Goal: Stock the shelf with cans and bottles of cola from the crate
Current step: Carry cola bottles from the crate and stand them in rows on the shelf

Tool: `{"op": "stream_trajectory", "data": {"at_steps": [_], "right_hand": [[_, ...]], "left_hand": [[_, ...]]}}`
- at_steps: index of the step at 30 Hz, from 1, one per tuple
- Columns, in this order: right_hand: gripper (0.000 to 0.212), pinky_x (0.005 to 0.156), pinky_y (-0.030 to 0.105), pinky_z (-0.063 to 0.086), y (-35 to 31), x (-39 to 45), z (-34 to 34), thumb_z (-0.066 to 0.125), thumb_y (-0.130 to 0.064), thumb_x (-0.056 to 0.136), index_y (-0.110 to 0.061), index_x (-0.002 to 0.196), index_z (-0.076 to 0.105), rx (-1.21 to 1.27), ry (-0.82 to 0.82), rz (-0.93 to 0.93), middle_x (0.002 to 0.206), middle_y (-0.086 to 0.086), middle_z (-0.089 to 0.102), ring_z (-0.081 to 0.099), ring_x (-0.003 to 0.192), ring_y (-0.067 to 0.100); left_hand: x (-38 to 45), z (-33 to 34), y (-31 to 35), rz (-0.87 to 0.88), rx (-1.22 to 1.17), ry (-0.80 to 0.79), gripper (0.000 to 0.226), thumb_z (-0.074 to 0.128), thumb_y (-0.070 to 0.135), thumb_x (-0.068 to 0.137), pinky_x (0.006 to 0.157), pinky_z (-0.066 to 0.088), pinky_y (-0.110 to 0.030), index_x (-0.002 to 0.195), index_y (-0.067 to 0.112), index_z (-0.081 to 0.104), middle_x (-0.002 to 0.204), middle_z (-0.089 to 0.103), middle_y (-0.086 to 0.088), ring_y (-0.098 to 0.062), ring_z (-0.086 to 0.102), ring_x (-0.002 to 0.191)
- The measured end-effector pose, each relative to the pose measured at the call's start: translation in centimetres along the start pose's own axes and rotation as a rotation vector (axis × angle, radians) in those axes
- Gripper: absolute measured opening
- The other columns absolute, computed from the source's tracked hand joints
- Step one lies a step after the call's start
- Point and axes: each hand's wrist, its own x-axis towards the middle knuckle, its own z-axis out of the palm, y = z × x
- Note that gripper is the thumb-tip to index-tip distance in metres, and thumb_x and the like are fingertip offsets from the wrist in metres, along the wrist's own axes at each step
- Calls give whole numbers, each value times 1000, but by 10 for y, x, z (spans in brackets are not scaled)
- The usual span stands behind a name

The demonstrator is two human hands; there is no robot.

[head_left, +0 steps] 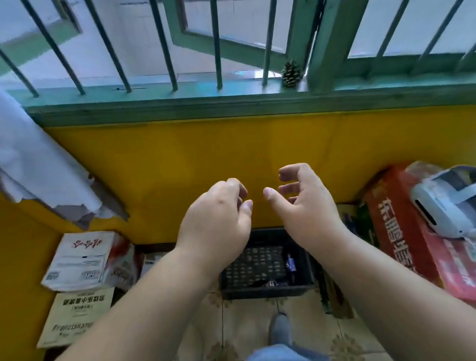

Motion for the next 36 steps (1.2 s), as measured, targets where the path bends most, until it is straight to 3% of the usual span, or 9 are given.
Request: {"op": "stream_trajectory", "data": {"at_steps": [9,13,16,21,23,27,30,34,36], "right_hand": [[38,74,13,47,116,89,31,69,-34,93,-34,125,48,79,-67,230,121,-16,57,58,106,3],[36,85,31,57,159,105,49,69,-36,93,-36,122,49,133,4,317,118,-16,59,60,105,3],[35,84,39,58,202,110,71,71,-36,91,-34,121,51,148,83,417,114,-13,61,62,100,6],[36,83,26,54,286,101,122,69,-33,93,-28,123,49,113,143,519,118,-7,58,59,101,4],[34,78,22,50,327,97,149,67,-35,94,-30,123,49,53,104,557,119,-4,58,59,101,5],[38,82,29,47,424,85,212,64,-34,96,-19,130,53,-39,27,648,126,4,59,59,101,11],[37,82,25,40,502,72,260,65,-27,96,-17,131,56,-165,-156,665,128,4,57,60,107,20],[26,86,37,49,598,63,307,64,-21,91,-12,115,65,-403,-455,557,117,9,59,58,105,27],[26,89,42,51,637,69,326,65,-24,88,-13,112,64,-496,-572,488,113,9,61,59,104,29]], "left_hand": [[90,121,-13,-74,-7,-194,22,54,40,99,69,57,-22,118,29,54,106,59,12,-7,58,91],[113,166,-35,-25,-1,-258,23,54,41,98,76,55,-33,117,27,54,109,59,9,-11,57,95],[130,215,-60,-36,-40,-360,22,53,41,98,76,51,-37,116,29,53,109,57,9,-14,55,95],[133,305,-108,24,-45,-564,28,50,40,101,84,51,-39,126,28,48,120,54,5,-15,55,102],[132,344,-129,54,-21,-636,33,49,39,102,91,49,-38,132,26,46,130,51,4,-16,54,110],[123,432,-179,89,-7,-763,35,50,39,101,96,47,-38,133,26,45,133,47,3,-19,52,116],[109,498,-214,95,1,-807,36,52,35,101,98,46,-38,134,25,46,135,47,1,-19,51,119],[90,578,-256,26,12,-896,12,52,20,99,79,41,-28,110,21,55,109,51,0,-19,52,98],[82,611,-275,0,-7,-903,14,52,17,97,77,38,-24,108,20,58,103,49,3,-14,50,93]]}}
